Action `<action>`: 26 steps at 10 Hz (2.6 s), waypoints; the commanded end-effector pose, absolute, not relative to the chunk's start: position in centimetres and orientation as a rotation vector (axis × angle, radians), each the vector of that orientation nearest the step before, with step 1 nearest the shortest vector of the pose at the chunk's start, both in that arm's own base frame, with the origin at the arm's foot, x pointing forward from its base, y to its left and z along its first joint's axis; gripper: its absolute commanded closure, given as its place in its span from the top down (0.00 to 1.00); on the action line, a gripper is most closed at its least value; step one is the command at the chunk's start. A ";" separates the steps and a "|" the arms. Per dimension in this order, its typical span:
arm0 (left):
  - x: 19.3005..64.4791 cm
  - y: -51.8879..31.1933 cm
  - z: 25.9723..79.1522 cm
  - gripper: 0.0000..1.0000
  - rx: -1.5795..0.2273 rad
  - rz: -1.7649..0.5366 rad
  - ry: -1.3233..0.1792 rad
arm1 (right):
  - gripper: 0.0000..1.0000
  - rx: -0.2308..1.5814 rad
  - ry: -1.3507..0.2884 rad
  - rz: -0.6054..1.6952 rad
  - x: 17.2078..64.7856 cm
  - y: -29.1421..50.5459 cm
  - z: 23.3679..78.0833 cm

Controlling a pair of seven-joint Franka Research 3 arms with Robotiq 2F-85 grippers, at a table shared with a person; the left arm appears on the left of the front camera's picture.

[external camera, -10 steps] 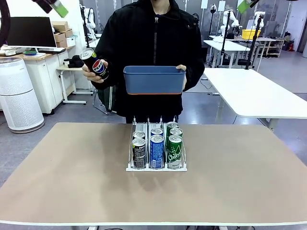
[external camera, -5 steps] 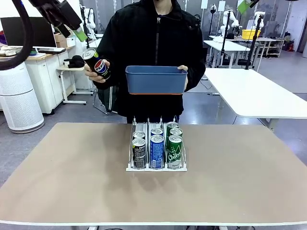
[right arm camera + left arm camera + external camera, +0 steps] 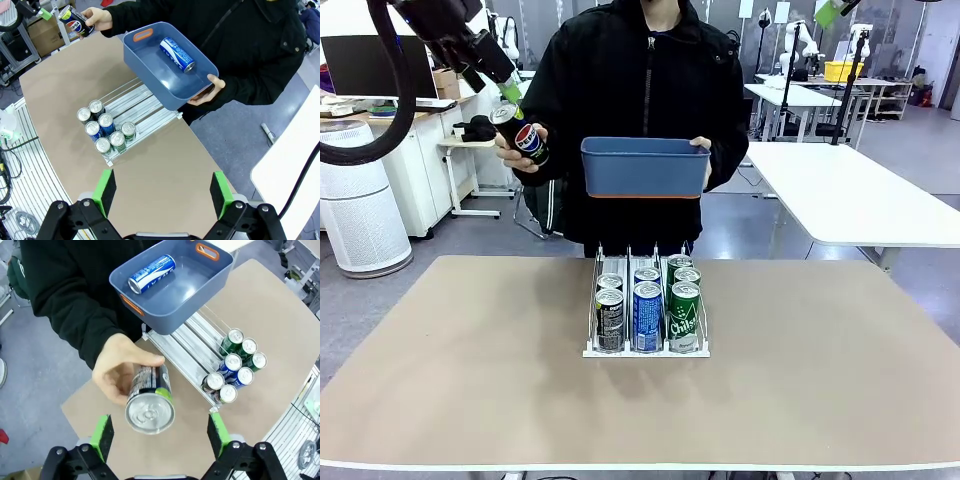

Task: Fill the beverage cans into the dispenser.
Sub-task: Pick up the Pepsi coke handed by the human.

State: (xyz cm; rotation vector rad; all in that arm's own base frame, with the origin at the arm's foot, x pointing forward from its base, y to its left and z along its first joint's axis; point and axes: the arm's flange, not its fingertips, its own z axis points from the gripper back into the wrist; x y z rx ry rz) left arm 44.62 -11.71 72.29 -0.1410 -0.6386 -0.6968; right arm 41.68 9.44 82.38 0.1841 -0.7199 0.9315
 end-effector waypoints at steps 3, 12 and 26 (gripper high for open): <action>45.5 -12.0 70.4 1.00 -0.091 -0.750 -0.673 | 1.00 0.186 -0.719 0.925 41.6 9.4 82.3; 47.3 -11.0 67.0 1.00 -0.078 -0.785 -0.660 | 1.00 0.186 -0.719 0.925 41.6 9.4 82.3; 48.5 -11.4 66.6 0.00 -0.108 -0.748 -0.650 | 1.00 0.186 -0.719 0.925 41.6 9.4 82.3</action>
